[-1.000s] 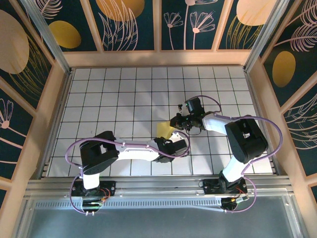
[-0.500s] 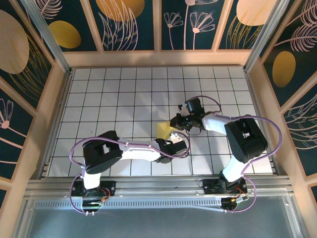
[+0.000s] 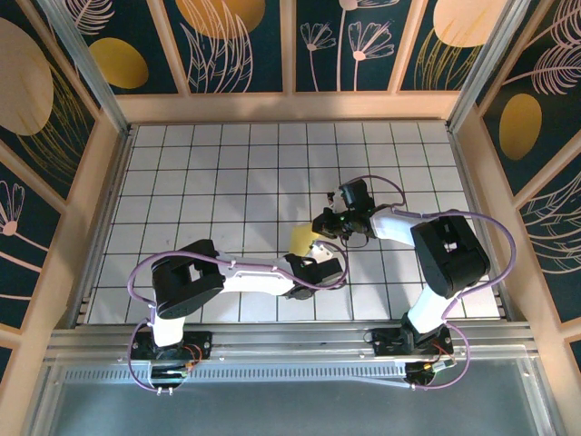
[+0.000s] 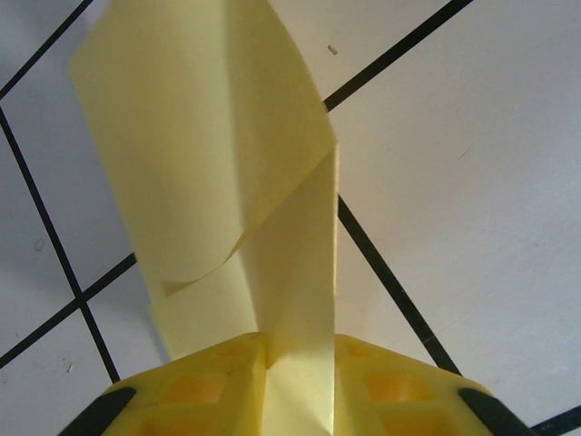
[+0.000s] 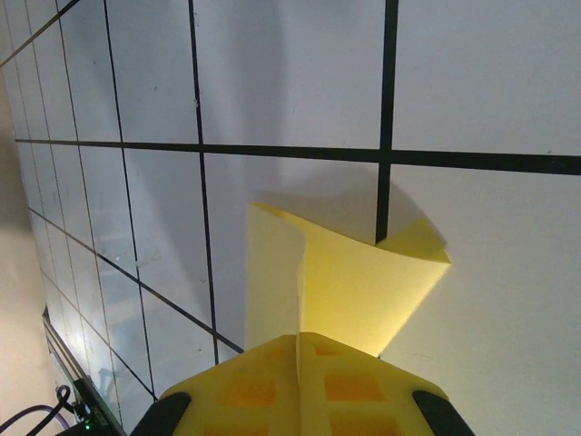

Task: Fold a paper plane with a square sheet of paper (fold left side to right side)
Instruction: Fold the wing for the fifth time at the center of the table.

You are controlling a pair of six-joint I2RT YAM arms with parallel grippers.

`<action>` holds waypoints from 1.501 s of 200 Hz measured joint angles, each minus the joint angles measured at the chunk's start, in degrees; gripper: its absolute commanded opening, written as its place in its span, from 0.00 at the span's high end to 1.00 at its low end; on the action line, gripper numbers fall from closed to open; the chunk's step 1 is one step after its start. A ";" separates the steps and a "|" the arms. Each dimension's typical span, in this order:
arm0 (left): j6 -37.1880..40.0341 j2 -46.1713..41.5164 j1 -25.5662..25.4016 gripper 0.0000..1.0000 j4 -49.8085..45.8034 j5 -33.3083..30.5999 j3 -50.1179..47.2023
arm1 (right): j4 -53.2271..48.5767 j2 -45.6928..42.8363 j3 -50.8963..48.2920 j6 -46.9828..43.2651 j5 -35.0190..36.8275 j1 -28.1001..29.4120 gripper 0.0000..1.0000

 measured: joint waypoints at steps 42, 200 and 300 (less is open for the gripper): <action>-0.55 0.00 0.00 0.90 0.00 -0.66 -0.28 | -0.55 0.00 0.00 0.00 0.79 0.00 0.91; 2.25 0.00 2.43 1.00 0.11 9.75 1.92 | -11.80 -27.65 -5.97 -5.66 23.17 -13.35 0.32; -0.37 -1.14 10.86 1.00 10.03 29.53 -1.05 | -12.22 -35.58 -13.38 -6.49 21.42 -14.45 0.26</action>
